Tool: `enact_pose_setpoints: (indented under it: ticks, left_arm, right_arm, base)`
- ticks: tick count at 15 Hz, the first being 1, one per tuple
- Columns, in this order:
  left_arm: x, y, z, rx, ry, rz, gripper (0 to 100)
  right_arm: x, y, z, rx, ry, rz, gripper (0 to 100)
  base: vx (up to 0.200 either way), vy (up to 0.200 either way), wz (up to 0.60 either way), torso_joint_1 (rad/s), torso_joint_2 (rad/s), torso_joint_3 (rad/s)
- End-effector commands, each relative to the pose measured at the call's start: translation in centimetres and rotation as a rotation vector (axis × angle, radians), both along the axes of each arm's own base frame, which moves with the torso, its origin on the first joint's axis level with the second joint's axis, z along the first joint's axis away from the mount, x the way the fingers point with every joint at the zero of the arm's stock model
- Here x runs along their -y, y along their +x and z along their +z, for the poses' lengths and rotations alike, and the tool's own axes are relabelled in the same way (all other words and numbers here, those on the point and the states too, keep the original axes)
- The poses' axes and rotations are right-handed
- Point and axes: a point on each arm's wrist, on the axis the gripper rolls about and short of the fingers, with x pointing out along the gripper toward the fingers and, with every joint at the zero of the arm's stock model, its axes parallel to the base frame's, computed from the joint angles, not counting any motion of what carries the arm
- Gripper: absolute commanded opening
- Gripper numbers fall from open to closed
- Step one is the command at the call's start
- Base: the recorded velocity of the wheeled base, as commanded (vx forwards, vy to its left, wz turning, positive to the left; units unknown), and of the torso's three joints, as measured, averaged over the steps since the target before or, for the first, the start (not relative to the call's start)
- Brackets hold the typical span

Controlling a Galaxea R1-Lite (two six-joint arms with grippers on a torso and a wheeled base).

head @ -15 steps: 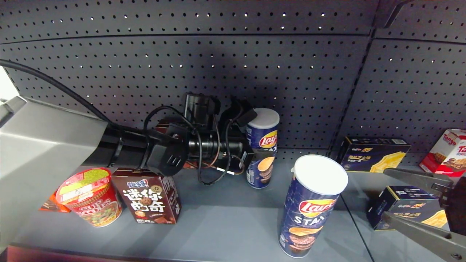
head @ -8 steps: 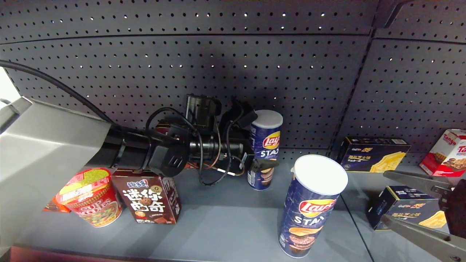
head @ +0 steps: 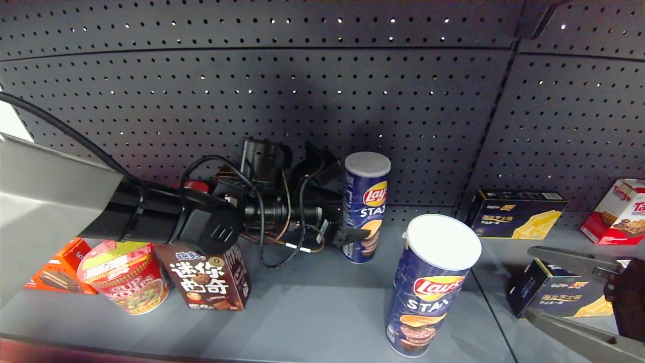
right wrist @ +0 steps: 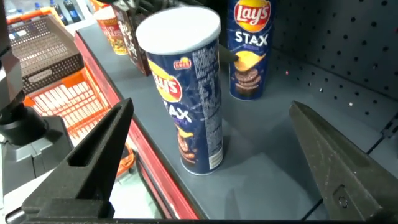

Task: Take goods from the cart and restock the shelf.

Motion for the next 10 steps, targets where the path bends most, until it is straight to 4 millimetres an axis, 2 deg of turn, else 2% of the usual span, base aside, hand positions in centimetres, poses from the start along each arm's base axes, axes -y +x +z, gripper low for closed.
enact_pose_setpoints:
  ticks: [1, 5, 10]
  left_arm:
    - [-1.4, -0.9, 0.9, 0.014, 0.008, 0.045, 100]
    - [-1.5, -1.6, 0.8, 0.013, 0.053, 0.133, 100]
    - [0.0, -1.8, 0.6, 0.072, 0.065, 0.19, 100]
  right_arm:
    - [0.2, 0.1, -0.3, -0.013, -0.006, -0.017, 100]
    - [0.4, 0.3, -0.9, -0.038, -0.014, -0.034, 100]
    - [0.7, 0.5, -1.0, -0.042, -0.016, -0.068, 100]
  base:
    - [0.0, 0.0, 0.0, 0.0, 0.0, 0.0]
    - [0.0, 0.0, 0.0, 0.0, 0.0, 0.0]
    - [0.0, 0.0, 0.0, 0.0, 0.0, 0.0]
